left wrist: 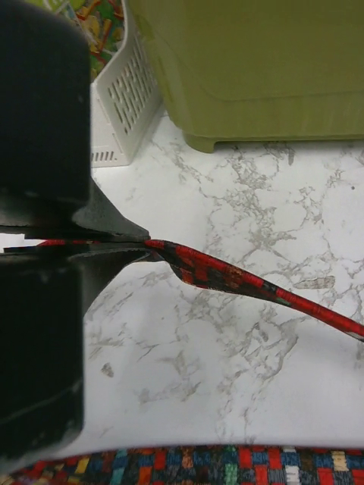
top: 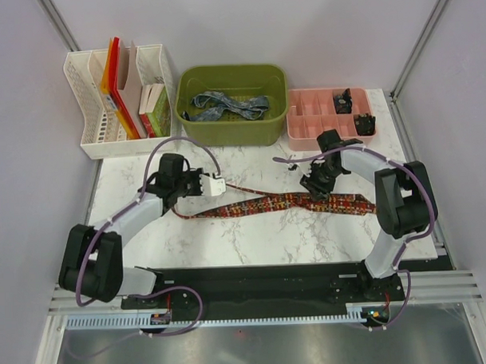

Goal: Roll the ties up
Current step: Flatten out the tie at the center of the board.

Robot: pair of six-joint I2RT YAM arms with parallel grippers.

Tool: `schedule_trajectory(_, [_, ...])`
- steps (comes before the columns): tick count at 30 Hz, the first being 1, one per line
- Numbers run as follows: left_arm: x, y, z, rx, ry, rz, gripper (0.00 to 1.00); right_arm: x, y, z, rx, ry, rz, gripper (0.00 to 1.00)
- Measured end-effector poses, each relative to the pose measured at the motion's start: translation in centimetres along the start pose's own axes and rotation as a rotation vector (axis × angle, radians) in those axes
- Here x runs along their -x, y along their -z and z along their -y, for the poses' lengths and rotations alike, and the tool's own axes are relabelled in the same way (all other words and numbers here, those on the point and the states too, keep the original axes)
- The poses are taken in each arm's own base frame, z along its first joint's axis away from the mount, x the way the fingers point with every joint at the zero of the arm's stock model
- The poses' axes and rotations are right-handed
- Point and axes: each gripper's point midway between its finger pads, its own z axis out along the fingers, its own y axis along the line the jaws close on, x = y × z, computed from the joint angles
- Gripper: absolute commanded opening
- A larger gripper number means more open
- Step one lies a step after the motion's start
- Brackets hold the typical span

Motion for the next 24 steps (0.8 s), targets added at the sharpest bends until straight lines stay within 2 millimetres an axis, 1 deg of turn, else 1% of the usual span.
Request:
schedule_trajectory(4, [-0.1,2.1,1.0,0.062,-0.002,-0.008,0.02,-0.9,-0.2,-1.0,0.035,0.021,-0.026,0.57])
schedule_trajectory(7, [-0.8,3.1,2.6,0.081,-0.003,-0.029,0.02,-1.3,-0.2,-1.5,0.052,0.029,-0.04,0.57])
schedule_trajectory(9, [-1.5,3.7,4.2,0.086,-0.002,-0.047,0.02,-1.5,-0.2,-1.7,0.059,0.037,-0.046,0.56])
schedule_trajectory(14, [-2.6,4.9,6.7,0.112,-0.004,-0.075,0.02,-1.6,-0.2,-1.7,0.062,0.048,-0.048,0.56])
schedule_trajectory(19, [-3.8,5.5,8.5,0.128,0.002,-0.109,0.02,-1.7,-0.2,-1.7,0.064,0.061,-0.05,0.54])
schedule_trajectory(20, [-4.0,5.5,8.9,0.13,0.002,-0.111,0.04,-1.7,-0.2,-1.7,0.064,0.064,-0.051,0.54])
schedule_trajectory(21, [-4.2,5.6,9.4,0.13,0.002,-0.117,0.08,-1.7,-0.2,-1.7,0.064,0.067,-0.051,0.53])
schedule_trajectory(24, [-5.2,5.6,10.9,0.114,0.011,-0.144,0.13,-1.8,-0.1,-1.7,0.066,0.077,-0.059,0.51])
